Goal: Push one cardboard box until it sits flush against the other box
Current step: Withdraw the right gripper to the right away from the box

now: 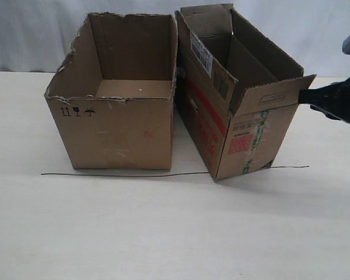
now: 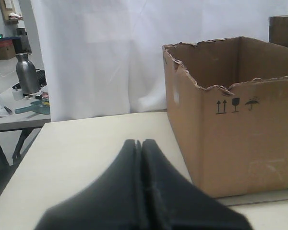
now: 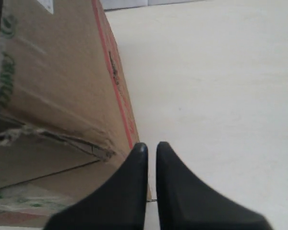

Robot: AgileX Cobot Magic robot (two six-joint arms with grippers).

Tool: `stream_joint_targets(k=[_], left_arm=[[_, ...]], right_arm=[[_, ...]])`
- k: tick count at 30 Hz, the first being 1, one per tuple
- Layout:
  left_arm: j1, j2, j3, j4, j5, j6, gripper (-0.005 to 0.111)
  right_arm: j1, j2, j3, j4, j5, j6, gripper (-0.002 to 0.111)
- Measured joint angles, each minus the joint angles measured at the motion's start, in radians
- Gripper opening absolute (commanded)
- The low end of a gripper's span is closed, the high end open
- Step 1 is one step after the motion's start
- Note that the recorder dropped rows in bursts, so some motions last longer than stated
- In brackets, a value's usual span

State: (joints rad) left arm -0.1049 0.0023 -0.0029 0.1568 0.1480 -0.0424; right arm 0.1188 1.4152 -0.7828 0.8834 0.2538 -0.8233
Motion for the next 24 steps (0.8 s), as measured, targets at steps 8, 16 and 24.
stream_joint_targets(k=[8, 16, 24], left_arm=[[0.000, 0.000, 0.000, 0.000, 0.000, 0.000, 0.000], [0.000, 0.000, 0.000, 0.000, 0.000, 0.000, 0.000], [0.000, 0.000, 0.000, 0.000, 0.000, 0.000, 0.000]], right_arm=[[0.000, 0.000, 0.009, 0.148, 0.054, -0.346, 0.005], [0.000, -0.031, 0.110, 0.605, -0.026, -0.893, 0.005], [-0.051, -0.047, 0.162, 0.845, 0.095, -1.192, 0.005]])
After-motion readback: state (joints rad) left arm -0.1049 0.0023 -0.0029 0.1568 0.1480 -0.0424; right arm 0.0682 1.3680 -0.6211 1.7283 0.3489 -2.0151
